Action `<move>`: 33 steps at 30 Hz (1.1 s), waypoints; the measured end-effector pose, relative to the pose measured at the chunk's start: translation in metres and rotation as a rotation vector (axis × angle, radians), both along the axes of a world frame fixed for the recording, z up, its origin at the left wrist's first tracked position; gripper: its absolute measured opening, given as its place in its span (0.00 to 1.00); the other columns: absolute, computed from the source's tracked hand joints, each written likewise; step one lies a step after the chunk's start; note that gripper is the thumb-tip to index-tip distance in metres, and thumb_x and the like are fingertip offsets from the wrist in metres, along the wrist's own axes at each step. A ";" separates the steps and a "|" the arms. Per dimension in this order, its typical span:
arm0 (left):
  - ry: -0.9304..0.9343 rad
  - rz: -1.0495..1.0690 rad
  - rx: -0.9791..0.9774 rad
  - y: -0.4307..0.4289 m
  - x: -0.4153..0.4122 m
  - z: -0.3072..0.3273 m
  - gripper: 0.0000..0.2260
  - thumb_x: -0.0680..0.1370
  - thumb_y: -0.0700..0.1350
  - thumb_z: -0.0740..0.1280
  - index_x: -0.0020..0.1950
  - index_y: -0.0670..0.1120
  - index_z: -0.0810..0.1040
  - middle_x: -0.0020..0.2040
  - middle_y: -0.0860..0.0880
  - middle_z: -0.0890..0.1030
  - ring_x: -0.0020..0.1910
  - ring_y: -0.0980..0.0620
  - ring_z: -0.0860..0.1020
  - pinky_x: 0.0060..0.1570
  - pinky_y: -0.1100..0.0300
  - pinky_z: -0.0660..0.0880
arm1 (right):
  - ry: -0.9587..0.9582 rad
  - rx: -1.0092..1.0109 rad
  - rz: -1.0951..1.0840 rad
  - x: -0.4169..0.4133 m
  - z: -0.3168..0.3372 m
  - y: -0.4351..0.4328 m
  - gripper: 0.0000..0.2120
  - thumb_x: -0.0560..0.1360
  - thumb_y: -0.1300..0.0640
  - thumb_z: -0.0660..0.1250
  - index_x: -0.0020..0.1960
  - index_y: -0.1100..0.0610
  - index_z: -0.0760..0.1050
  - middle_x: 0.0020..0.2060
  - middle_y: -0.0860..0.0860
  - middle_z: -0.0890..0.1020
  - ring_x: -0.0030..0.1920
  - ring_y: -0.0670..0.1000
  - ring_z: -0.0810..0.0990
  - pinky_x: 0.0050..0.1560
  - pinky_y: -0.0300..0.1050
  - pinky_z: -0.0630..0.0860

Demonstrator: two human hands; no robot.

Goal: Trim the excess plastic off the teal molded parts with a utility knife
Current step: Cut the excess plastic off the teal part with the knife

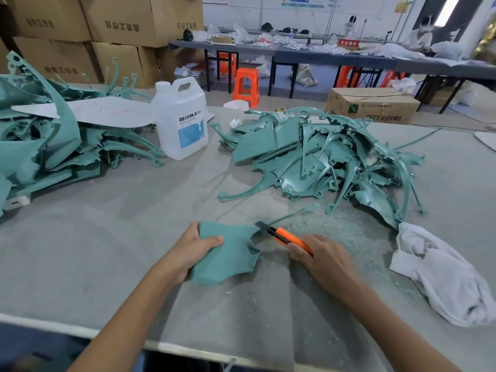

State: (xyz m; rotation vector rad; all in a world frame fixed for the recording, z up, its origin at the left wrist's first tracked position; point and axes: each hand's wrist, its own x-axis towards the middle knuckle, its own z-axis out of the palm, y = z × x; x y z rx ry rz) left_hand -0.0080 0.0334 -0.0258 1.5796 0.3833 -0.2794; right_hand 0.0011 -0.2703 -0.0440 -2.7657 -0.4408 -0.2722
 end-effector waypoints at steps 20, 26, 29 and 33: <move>-0.634 -0.124 0.686 -0.112 0.071 0.011 0.17 0.82 0.52 0.64 0.69 0.48 0.75 0.63 0.52 0.80 0.62 0.53 0.77 0.58 0.60 0.72 | -0.223 0.436 -0.325 -0.005 -0.013 -0.012 0.22 0.81 0.31 0.48 0.39 0.46 0.65 0.25 0.46 0.72 0.24 0.45 0.70 0.25 0.40 0.63; -0.706 -0.047 0.551 -0.112 0.088 -0.004 0.09 0.82 0.56 0.63 0.52 0.54 0.80 0.41 0.59 0.81 0.41 0.63 0.78 0.41 0.59 0.78 | -0.220 0.468 -0.308 -0.003 -0.017 -0.012 0.22 0.80 0.30 0.48 0.40 0.44 0.67 0.25 0.47 0.73 0.24 0.46 0.71 0.24 0.42 0.68; -0.703 -0.060 0.546 -0.115 0.086 -0.004 0.11 0.82 0.55 0.60 0.48 0.52 0.78 0.38 0.55 0.80 0.38 0.58 0.78 0.41 0.53 0.79 | -0.213 0.465 -0.301 -0.002 -0.018 -0.012 0.22 0.81 0.30 0.49 0.40 0.44 0.67 0.26 0.47 0.73 0.24 0.46 0.71 0.24 0.44 0.69; -0.588 -0.055 0.424 -0.119 0.086 -0.002 0.10 0.84 0.51 0.58 0.46 0.49 0.73 0.42 0.52 0.82 0.40 0.55 0.82 0.46 0.48 0.81 | -0.185 0.497 -0.311 -0.003 -0.018 -0.013 0.19 0.80 0.30 0.48 0.44 0.41 0.68 0.28 0.47 0.77 0.26 0.45 0.76 0.27 0.50 0.76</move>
